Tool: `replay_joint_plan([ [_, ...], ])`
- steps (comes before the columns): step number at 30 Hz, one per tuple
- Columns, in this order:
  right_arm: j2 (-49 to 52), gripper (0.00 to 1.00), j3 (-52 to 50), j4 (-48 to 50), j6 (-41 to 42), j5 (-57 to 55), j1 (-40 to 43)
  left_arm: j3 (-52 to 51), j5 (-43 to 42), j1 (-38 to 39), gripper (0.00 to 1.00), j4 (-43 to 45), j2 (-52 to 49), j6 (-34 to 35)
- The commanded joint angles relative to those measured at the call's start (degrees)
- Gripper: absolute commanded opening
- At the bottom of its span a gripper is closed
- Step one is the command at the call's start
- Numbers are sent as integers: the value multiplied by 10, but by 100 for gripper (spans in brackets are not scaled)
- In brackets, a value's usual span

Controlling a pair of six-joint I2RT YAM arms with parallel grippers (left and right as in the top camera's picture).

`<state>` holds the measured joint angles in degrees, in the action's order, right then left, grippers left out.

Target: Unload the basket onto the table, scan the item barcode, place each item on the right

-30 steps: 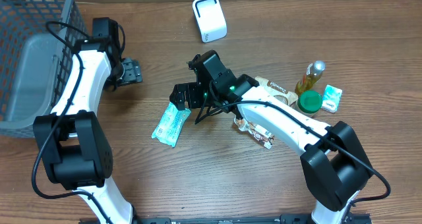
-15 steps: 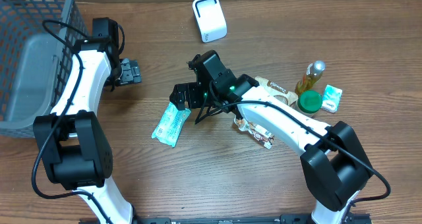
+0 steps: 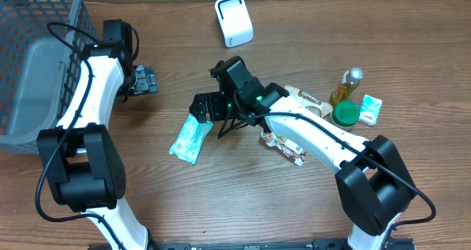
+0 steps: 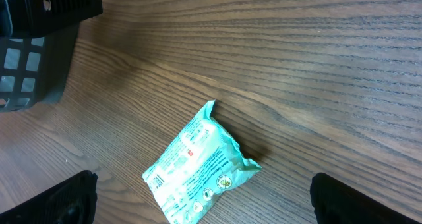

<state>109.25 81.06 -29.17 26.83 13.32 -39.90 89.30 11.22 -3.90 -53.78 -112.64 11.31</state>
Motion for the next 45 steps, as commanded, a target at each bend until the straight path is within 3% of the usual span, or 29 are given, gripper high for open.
replay_joint_plan([
  [1,5,100,6,4,-1,3,-2,9,10,-6,100,1,-2,-10],
  [30,5,100,6,17,0,-2,-2,9,10,-6,99,1,-2,-10],
  [35,8,100,6,14,49,-1,-4,9,10,-6,100,1,-2,-10],
  [38,19,86,5,15,49,-2,-10,9,10,-6,100,1,-2,-10],
  [45,61,68,5,34,49,-4,-34,9,10,-6,100,1,-2,-10],
])
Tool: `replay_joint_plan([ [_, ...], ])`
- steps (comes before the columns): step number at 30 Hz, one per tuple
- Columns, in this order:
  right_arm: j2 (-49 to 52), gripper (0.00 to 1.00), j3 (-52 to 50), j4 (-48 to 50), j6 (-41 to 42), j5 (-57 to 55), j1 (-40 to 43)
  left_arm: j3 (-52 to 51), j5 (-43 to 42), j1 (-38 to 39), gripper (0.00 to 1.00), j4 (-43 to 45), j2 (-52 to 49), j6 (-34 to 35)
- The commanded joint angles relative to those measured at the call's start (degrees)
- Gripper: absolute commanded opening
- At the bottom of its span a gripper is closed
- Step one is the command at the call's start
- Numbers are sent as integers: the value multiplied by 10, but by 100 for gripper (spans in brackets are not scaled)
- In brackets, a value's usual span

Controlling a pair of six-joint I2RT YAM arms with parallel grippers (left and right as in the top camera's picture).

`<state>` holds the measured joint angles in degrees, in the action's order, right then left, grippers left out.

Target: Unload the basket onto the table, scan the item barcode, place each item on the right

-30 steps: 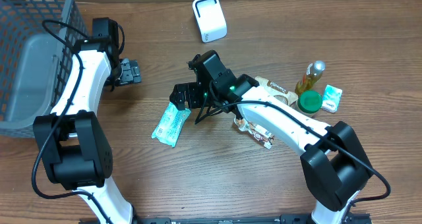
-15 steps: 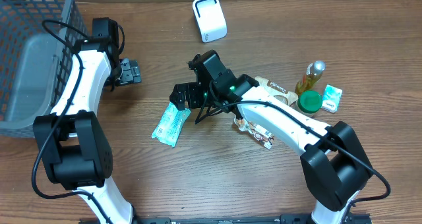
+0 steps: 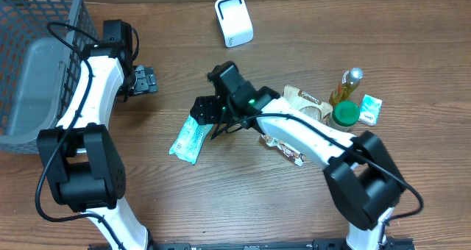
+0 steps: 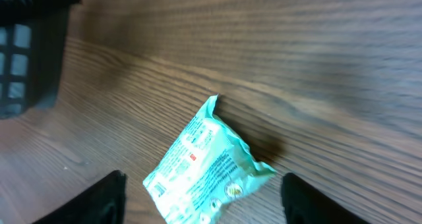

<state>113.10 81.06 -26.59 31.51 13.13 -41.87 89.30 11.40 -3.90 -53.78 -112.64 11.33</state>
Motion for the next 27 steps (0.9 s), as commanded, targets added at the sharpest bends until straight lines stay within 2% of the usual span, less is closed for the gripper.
replay_joint_plan([
  [1,32,68,4,15,2,-2,-18,9,8,-6,100,1,-2,-10],
  [12,76,66,4,33,2,-41,-29,9,8,-6,100,1,-2,-10],
  [17,76,57,4,33,2,-41,-29,9,8,-6,100,1,-2,-10],
  [25,83,54,-2,23,2,-41,-29,9,8,-6,100,1,-2,-10],
  [27,86,48,-2,23,2,-41,-29,9,8,-6,100,1,-2,-10],
])
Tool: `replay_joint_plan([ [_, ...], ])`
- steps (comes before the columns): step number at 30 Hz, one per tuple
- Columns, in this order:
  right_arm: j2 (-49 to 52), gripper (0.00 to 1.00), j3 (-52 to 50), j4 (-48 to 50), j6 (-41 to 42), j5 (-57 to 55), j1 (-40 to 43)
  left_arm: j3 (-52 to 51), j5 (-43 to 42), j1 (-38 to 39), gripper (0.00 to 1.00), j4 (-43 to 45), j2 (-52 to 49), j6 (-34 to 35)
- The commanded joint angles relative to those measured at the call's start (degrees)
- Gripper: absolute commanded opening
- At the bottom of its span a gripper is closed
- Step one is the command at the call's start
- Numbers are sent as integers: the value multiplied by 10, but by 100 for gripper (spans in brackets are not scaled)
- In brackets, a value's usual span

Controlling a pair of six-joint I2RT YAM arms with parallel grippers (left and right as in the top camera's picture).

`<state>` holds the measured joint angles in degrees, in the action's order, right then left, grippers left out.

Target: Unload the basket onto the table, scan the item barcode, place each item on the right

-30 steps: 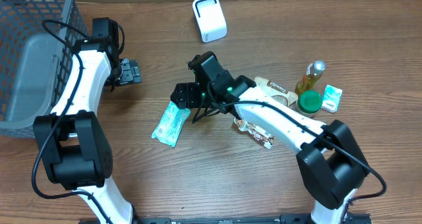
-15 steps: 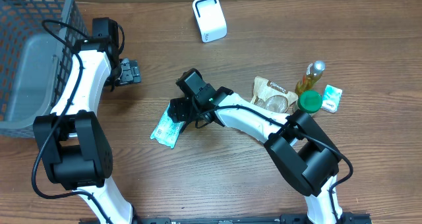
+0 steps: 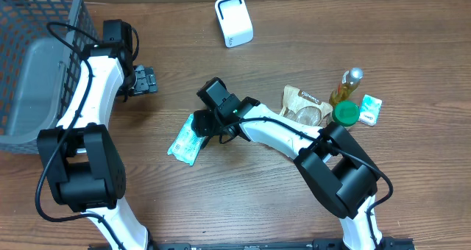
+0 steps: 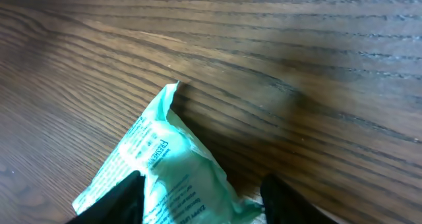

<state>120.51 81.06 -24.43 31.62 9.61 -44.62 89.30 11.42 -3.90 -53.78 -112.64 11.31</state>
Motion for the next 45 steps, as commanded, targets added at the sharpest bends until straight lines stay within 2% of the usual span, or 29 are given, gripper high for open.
replay_joint_plan([
  [1,15,45,-2,1,1,-6,-2,9,8,-6,100,1,-2,-10],
  [4,17,34,-2,-1,1,-14,0,9,8,-6,100,1,-2,-10],
  [11,0,29,5,-51,47,-40,45,9,8,-6,100,1,-2,-10],
  [17,-40,31,5,-110,46,-40,99,9,8,-6,100,1,-2,-10],
  [19,-51,35,5,-122,40,-38,110,9,8,-6,100,1,-2,-10],
  [23,-82,38,7,-117,21,8,119,9,8,-6,100,1,-2,-10],
  [29,-106,36,11,-86,-2,93,105,9,8,-6,100,1,-2,-10],
  [31,-101,29,10,-73,-1,104,92,9,8,-6,100,1,-2,-10],
  [33,-96,16,6,-61,1,104,77,9,8,-6,100,1,-2,-10],
  [34,-92,13,4,-58,3,104,70,9,8,-6,100,1,-2,-10],
  [42,-41,12,3,-56,14,96,25,9,8,-6,100,1,-2,-10],
  [45,-15,8,3,-70,29,96,16,9,8,-6,100,1,-2,-10],
])
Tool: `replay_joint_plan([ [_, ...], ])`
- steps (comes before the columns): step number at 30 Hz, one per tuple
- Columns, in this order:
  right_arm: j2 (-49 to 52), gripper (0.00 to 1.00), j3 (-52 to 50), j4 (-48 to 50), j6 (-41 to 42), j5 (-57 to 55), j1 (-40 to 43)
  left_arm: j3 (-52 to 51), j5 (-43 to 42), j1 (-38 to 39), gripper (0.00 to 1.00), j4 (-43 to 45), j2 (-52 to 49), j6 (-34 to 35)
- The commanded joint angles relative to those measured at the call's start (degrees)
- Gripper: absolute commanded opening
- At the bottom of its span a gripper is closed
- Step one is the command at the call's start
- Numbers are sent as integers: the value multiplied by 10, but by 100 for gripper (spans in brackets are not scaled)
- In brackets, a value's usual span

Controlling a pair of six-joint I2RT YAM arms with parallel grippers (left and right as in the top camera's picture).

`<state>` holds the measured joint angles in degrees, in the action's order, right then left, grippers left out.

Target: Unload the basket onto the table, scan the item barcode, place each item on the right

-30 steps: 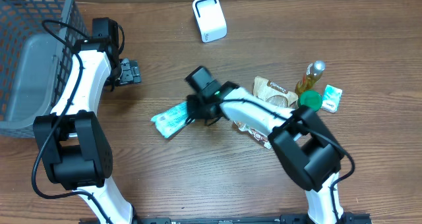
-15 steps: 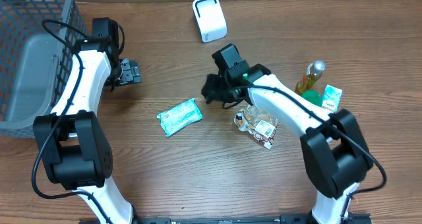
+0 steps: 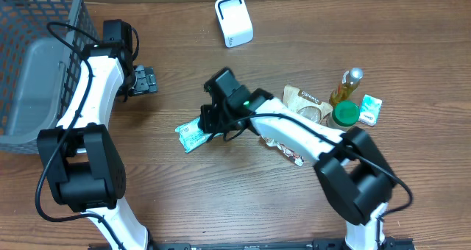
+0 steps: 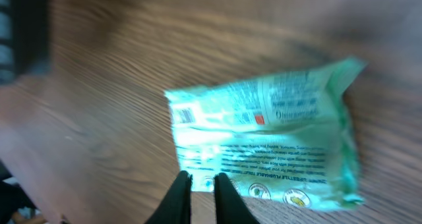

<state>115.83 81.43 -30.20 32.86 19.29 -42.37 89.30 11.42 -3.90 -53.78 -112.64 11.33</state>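
Note:
A mint-green printed packet [image 4: 264,138] fills the blurred right wrist view, a small barcode at its left end; from overhead the packet [image 3: 191,135] lies left of centre on the table. My right gripper [image 4: 198,178] has its two dark fingers drawn nearly together at the packet's lower edge, pinching it; overhead, the right gripper [image 3: 208,123] is directly at the packet's right end. A white scanner [image 3: 234,20] stands at the back centre. My left gripper [image 3: 144,81] hovers far left near the basket, its jaws too small to read.
A grey wire basket [image 3: 33,59] occupies the left edge. Right of centre are a brown pouch [image 3: 303,103], a slim bottle [image 3: 348,84], a green-lidded jar [image 3: 344,114], a small green box [image 3: 371,109] and a clear-wrapped snack [image 3: 285,148].
My right gripper's fingers have closed to a narrow gap on the packet's edge. The packet has turned, its long side now lying across the wrist view, and it looks shorter from overhead.
My right gripper was wide open above the packet lying flat. It then stood lower with a narrower opening, then straddled the packet's end close to the table. Now it is shut on the packet, which has turned. The left arm stayed still.

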Motion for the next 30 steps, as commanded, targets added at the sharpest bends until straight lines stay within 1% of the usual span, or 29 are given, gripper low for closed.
replay_joint_plan([
  [1,40,5,-1,-26,23,-1,-9,9,8,-6,99,1,-2,-10],
  [5,56,4,0,-76,32,-30,-16,9,8,-6,100,1,-2,-10],
  [8,57,4,0,-78,32,-50,-16,9,8,-6,100,1,-2,-10],
  [11,54,8,8,-72,31,-38,-12,9,8,-6,100,1,-2,-10],
  [13,47,10,32,-78,27,-7,-3,9,8,-6,100,1,-2,-10],
  [18,30,10,87,-96,20,3,3,9,8,-6,100,1,-2,-10],
  [21,29,10,94,-87,16,3,3,9,8,-6,100,1,-2,-10],
  [24,30,8,89,-74,16,-26,3,9,8,-6,100,1,-2,-10],
  [27,34,8,86,-65,17,-75,0,9,8,-6,100,1,-2,-10],
  [30,43,8,86,-62,16,-86,0,9,8,-6,100,1,-2,-10],
])
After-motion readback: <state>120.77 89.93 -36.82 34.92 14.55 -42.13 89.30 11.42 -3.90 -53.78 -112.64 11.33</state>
